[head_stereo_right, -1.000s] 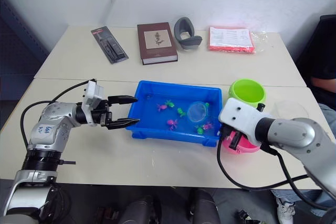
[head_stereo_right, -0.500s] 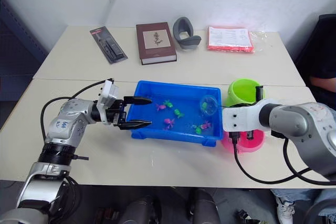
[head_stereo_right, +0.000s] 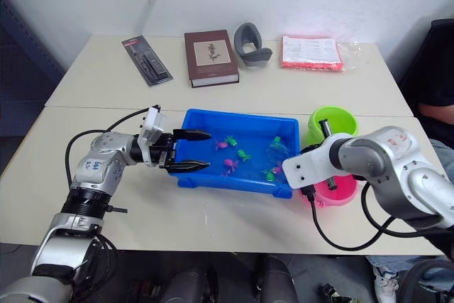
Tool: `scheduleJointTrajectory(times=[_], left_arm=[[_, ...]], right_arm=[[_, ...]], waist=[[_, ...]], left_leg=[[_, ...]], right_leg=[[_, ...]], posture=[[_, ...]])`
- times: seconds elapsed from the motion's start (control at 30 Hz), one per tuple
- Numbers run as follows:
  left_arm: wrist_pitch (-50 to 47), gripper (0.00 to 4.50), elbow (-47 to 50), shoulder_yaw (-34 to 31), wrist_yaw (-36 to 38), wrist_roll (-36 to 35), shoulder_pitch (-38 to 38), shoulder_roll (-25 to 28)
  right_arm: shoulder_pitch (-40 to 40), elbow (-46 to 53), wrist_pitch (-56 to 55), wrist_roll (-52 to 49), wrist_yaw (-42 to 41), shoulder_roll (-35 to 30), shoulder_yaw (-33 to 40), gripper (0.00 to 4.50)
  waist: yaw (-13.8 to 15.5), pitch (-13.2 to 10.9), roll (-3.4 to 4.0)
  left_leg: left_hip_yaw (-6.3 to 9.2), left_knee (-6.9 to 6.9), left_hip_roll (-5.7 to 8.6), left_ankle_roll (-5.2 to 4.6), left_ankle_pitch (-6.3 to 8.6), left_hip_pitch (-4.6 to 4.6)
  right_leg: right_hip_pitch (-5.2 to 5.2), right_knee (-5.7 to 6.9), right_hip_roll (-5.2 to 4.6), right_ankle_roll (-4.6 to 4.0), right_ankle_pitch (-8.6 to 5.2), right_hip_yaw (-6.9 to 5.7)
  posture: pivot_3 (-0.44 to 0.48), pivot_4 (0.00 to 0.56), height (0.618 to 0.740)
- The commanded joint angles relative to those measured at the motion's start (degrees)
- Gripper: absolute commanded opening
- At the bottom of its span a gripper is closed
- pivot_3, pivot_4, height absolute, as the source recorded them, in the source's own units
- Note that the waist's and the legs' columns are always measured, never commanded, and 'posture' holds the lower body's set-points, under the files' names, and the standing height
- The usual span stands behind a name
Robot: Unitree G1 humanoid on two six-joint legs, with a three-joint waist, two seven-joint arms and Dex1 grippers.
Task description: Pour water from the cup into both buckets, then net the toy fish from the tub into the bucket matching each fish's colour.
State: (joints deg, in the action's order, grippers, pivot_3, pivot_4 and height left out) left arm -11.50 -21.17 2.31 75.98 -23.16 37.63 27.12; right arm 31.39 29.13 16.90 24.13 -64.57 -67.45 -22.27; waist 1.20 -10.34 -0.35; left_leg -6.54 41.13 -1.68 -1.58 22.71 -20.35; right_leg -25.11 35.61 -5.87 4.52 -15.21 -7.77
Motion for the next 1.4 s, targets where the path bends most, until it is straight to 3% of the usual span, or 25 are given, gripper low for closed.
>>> scheduleJointTrajectory(times=[0.03, 0.27, 0.67, 0.97, 1.4], left_arm=[[0.2, 4.44, 1.4, -0.3, 0.6, -0.2, 0.2, 0.3], [-0.2, 4.44, 2.0, -0.7, 0.7, -0.4, -0.5, 1.2], [-0.5, 4.44, 2.3, -1.0, 0.7, -0.5, -1.0, 1.9], [0.0, 4.44, 2.1, -1.3, 0.7, -0.3, -1.1, 2.9], [1.0, 4.44, 1.5, -1.5, 0.4, -0.1, -1.5, 4.2]], right_arm=[[1.3, -0.5, 0.1, 2.3, -3.0, 0.5, 1.0, 0.0], [1.9, 2.0, 13.3, -2.1, -11.6, 2.8, 3.1, 0.0], [2.4, 5.9, 33.7, -7.8, -11.5, 7.2, 4.8, 0.0], [1.8, 7.3, 38.7, -14.5, -9.1, 9.1, 4.0, 0.0], [1.5, 5.0, 39.3, -19.6, -4.1, 6.8, 6.7, 0.0]], waist=[[0.0, 0.0, 0.0], [0.2, 0.0, 0.0], [0.1, 0.0, 0.0], [-0.1, 0.0, 0.0], [-0.1, 0.0, 0.0]], left_leg=[[0.0, 0.01, 0.0, 0.0, 0.0, 0.0], [0.05, 0.06, 0.01, 0.0, 0.0, 0.0], [0.13, 0.1, 0.03, 0.0, 0.0, -0.02], [0.13, 0.1, 0.02, 0.0, 0.01, -0.01], [0.11, 0.1, 0.03, 0.01, 0.01, -0.01]], right_leg=[[0.0, 0.01, 0.0, 0.0, 0.0, 0.0], [0.02, 0.03, 0.0, 0.0, 0.0, -0.03], [0.04, 0.05, -0.04, 0.0, 0.0, -0.06], [0.03, 0.07, -0.02, 0.0, 0.0, -0.06], [0.02, 0.09, -0.03, 0.0, 0.0, -0.05]], posture=[[0.0, 0.15, 0.74], [0.0, 0.15, 0.74], [0.0, 0.15, 0.74], [0.0, 0.15, 0.74], [0.0, 0.15, 0.74]])
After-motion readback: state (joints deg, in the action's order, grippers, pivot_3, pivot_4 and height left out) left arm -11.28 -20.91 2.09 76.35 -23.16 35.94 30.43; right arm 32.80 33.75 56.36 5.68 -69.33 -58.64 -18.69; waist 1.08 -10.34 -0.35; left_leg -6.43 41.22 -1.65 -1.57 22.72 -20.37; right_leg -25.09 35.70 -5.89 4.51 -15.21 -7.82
